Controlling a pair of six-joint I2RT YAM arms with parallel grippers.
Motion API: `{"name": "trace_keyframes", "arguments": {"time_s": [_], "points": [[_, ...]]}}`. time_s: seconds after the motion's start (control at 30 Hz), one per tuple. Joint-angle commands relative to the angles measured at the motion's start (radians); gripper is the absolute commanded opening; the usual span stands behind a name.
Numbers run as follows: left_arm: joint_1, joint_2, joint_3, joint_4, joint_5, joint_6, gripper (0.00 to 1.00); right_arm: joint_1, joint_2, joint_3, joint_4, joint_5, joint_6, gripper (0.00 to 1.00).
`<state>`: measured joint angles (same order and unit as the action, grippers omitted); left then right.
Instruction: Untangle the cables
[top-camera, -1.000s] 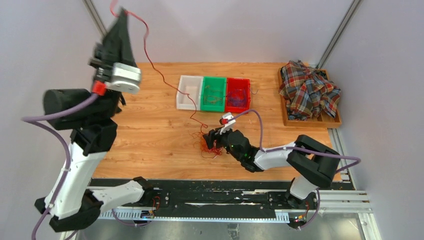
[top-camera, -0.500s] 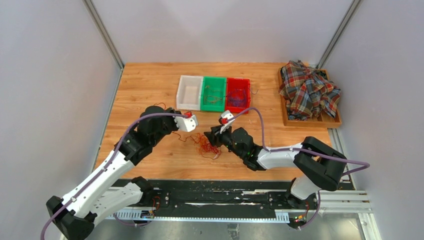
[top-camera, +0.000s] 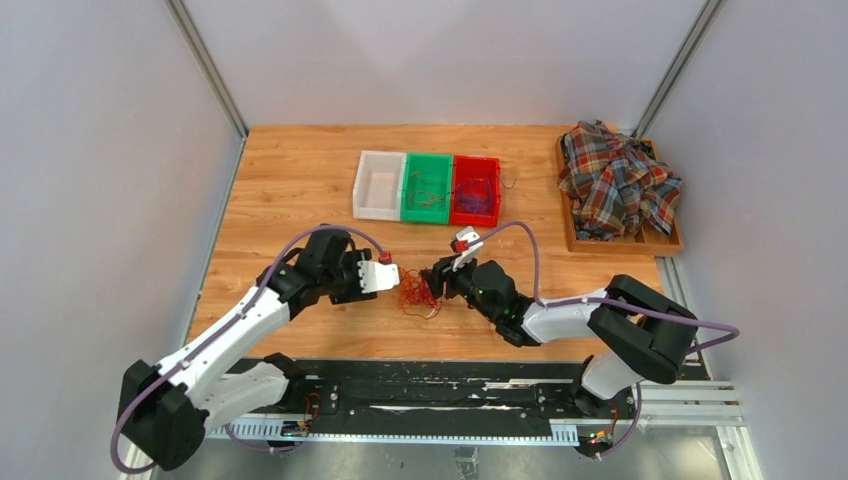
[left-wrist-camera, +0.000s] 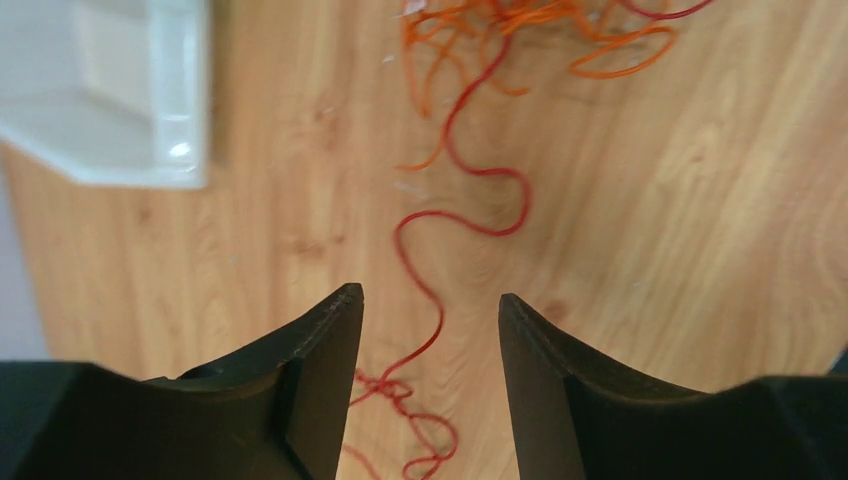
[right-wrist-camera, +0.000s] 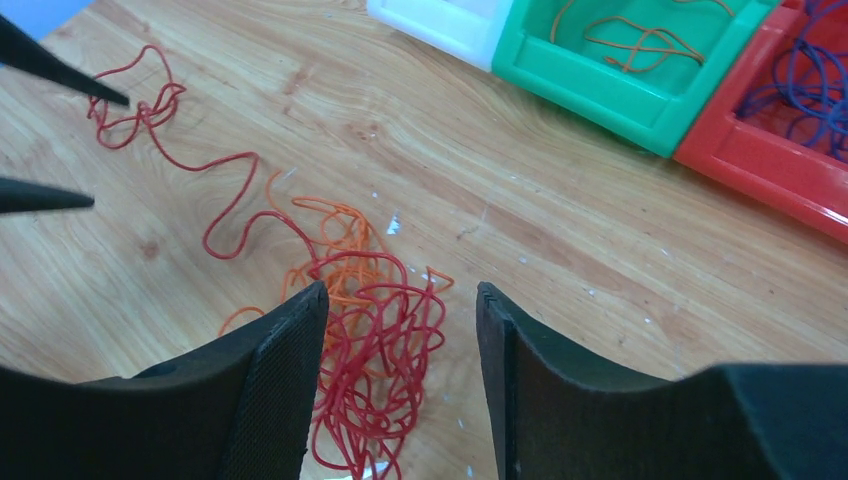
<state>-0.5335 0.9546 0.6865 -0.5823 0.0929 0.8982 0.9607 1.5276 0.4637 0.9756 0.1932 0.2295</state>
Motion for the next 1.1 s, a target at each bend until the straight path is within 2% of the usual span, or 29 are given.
{"name": "trace_keyframes", "arguments": {"time_s": [0.0, 0.2, 0.4, 0.5, 0.67, 0.77, 0.87, 1.07], "points": [[0.004, 0.093, 0.036, -0.029, 0.192, -0.022, 0.57, -0.015, -0.051, -0.038, 0.048, 0.046, 0.033, 0.57], [-0.012, 0.175, 0.008, 0.016, 0.291, 0.014, 0.56, -0.027, -0.1, -0.094, 0.077, 0.123, 0.027, 0.6], [-0.022, 0.277, -0.021, 0.078, 0.277, 0.211, 0.56, -0.061, -0.125, -0.114, 0.106, 0.119, 0.016, 0.61], [-0.022, 0.342, -0.009, 0.113, 0.251, 0.212, 0.56, -0.069, -0.127, -0.121, 0.133, 0.106, 0.003, 0.62], [-0.022, 0.365, -0.028, 0.117, 0.201, 0.238, 0.54, -0.074, -0.133, -0.136, 0.163, 0.111, -0.003, 0.63], [-0.02, 0.393, -0.033, 0.16, 0.131, 0.206, 0.51, -0.076, -0.129, -0.151, 0.194, 0.117, -0.003, 0.63], [-0.007, 0.404, -0.03, 0.175, 0.121, 0.213, 0.48, -0.077, -0.124, -0.162, 0.208, 0.114, 0.001, 0.63], [0.014, 0.436, -0.007, 0.083, 0.153, 0.255, 0.41, -0.081, -0.088, -0.173, 0.245, 0.124, 0.005, 0.63]]}}
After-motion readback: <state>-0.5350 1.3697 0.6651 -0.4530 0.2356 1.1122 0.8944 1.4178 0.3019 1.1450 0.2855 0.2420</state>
